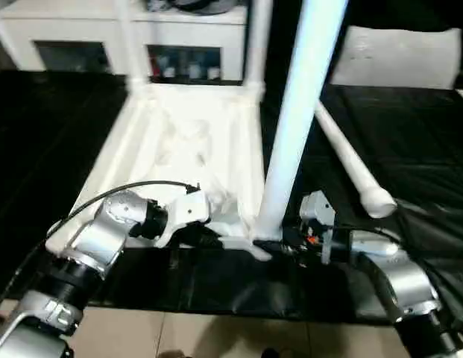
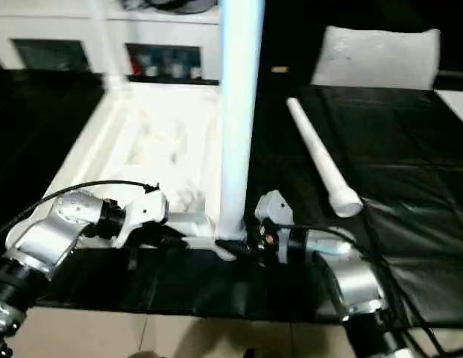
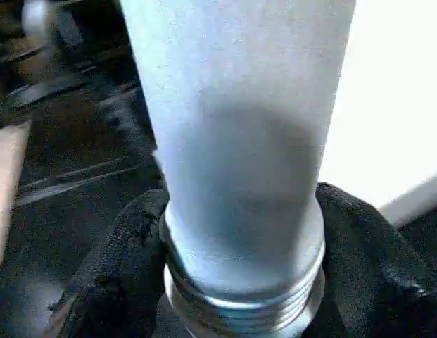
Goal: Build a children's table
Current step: Rotate leg to tighten
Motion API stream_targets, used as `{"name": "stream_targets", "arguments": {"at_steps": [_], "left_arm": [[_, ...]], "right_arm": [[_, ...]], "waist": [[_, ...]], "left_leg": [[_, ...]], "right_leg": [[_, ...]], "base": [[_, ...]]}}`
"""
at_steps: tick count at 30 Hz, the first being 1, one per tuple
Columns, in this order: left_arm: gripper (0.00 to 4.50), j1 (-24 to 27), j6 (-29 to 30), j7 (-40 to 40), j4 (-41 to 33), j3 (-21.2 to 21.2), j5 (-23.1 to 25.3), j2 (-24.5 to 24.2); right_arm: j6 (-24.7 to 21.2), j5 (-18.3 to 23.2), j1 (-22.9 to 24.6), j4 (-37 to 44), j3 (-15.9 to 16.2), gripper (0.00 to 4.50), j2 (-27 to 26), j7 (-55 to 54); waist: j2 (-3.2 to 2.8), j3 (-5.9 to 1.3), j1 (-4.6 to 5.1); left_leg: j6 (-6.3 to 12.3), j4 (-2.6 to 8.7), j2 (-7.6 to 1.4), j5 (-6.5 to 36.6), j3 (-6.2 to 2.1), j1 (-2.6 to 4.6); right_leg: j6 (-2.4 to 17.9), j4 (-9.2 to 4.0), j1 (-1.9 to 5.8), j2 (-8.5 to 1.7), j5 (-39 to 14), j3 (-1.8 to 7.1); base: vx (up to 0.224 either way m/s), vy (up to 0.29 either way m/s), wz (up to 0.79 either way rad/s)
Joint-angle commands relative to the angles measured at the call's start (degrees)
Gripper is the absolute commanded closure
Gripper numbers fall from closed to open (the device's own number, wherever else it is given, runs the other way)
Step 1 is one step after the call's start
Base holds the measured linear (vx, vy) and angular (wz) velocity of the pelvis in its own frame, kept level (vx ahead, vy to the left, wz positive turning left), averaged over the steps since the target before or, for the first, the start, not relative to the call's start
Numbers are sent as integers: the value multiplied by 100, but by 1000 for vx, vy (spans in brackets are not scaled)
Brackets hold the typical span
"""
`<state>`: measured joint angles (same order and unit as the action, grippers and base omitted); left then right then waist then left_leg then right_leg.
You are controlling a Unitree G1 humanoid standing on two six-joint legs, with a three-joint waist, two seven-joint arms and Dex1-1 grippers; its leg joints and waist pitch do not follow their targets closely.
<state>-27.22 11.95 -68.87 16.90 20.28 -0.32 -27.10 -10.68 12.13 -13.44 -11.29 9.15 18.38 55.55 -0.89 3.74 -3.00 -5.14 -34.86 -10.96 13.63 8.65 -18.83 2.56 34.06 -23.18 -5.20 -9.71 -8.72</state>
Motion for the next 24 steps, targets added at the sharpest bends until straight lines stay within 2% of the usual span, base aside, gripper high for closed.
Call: {"name": "stream_targets", "arguments": {"at_steps": [1,2,3,4,5,6,8,10,12,13,17,20,22,24], "left_arm": [[450,118,538,823,-479,-103,-175,577],[450,182,834,1180,-641,-192,-160,814],[450,233,1153,1710,-786,-314,-73,1167],[450,233,1153,1710,-786,-314,-73,1167],[450,245,1315,1945,-859,-362,-25,1351],[450,238,1459,2276,-903,-426,50,1586],[450,192,1722,2836,-957,-517,137,1978],[450,157,1774,3089,-957,-546,181,2143],[450,146,1879,3302,-1035,-524,236,2318],[450,158,1914,3349,-1095,-483,276,2369],[450,264,1982,3181,-1256,-337,407,2210],[450,333,1888,3012,-1220,-315,469,1860],[450,358,1828,2841,-1189,-318,454,1667],[450,376,1680,2598,-1126,-336,431,1446]], "right_arm": [[-479,-61,60,-8,230,175,-695,-867],[-651,-126,46,-68,154,175,-1003,-1371],[-829,-192,-24,-182,60,175,-1393,-1946],[-829,-192,-24,-182,60,175,-1393,-1946],[-929,-239,-89,-233,13,175,-1574,-2217],[-1028,-274,-183,-300,-18,175,-1776,-2480],[-1196,-341,-362,-400,-37,175,-2096,-2944],[-1255,-385,-468,-486,-19,175,-2207,-3102],[-1288,-417,-580,-579,-33,175,-2344,-3203],[-1273,-410,-604,-591,-40,140,-2403,-3174],[-1236,-488,-523,-515,-85,81,-2393,-3179],[-1148,-548,-385,-384,-136,53,-2143,-3143],[-1029,-560,-304,-290,-139,45,-1948,-2989],[-945,-495,-203,-146,-223,21,-1723,-2753]], "waist": [[40,-276,25],[38,-275,66],[58,-239,158],[41,-244,182],[36,-256,226],[39,-254,294],[17,-289,352],[33,-289,398],[57,-298,392],[62,-315,371],[78,-332,364],[56,-347,342],[50,-342,342],[49,-329,344]], "left_leg": [[272,461,-171,843,-19,-120],[218,460,-177,890,-20,-117],[133,460,-156,1000,-36,-140],[100,444,-135,1098,-45,-114],[124,420,-96,1203,-57,-83],[190,429,-104,1224,-63,-96],[234,460,-148,1105,-96,-137],[341,464,-144,1125,-87,-122],[417,460,-143,1024,-75,-133],[467,455,-150,874,-69,-142],[591,449,-164,516,-65,-189],[656,443,-174,293,-60,-186],[667,446,-178,306,-53,-178],[657,456,-177,423,-52,-172]], "right_leg": [[382,-598,377,-395,-2769,365],[356,-594,372,-392,-2835,361],[242,-651,362,-385,-3148,306],[135,-698,356,-384,-3361,267],[-28,-754,346,-380,-3539,234],[-63,-782,353,-373,-3476,220],[47,-746,393,-371,-3041,233],[243,-704,350,-351,-2690,283],[332,-676,361,-371,-2585,313],[378,-650,375,-382,-2422,333],[551,-565,392,-380,-1986,365],[671,-517,397,-375,-1650,384],[723,-512,402,-368,-1543,389],[702,-531,405,-368,-1659,385]], "base": [[0,0,0],[0,0,0],[0,0,0],[0,0,0],[0,0,0],[0,0,0],[0,0,0],[0,0,0],[0,0,0],[0,0,0],[0,0,0],[0,0,0],[0,0,0],[0,0,0]]}}
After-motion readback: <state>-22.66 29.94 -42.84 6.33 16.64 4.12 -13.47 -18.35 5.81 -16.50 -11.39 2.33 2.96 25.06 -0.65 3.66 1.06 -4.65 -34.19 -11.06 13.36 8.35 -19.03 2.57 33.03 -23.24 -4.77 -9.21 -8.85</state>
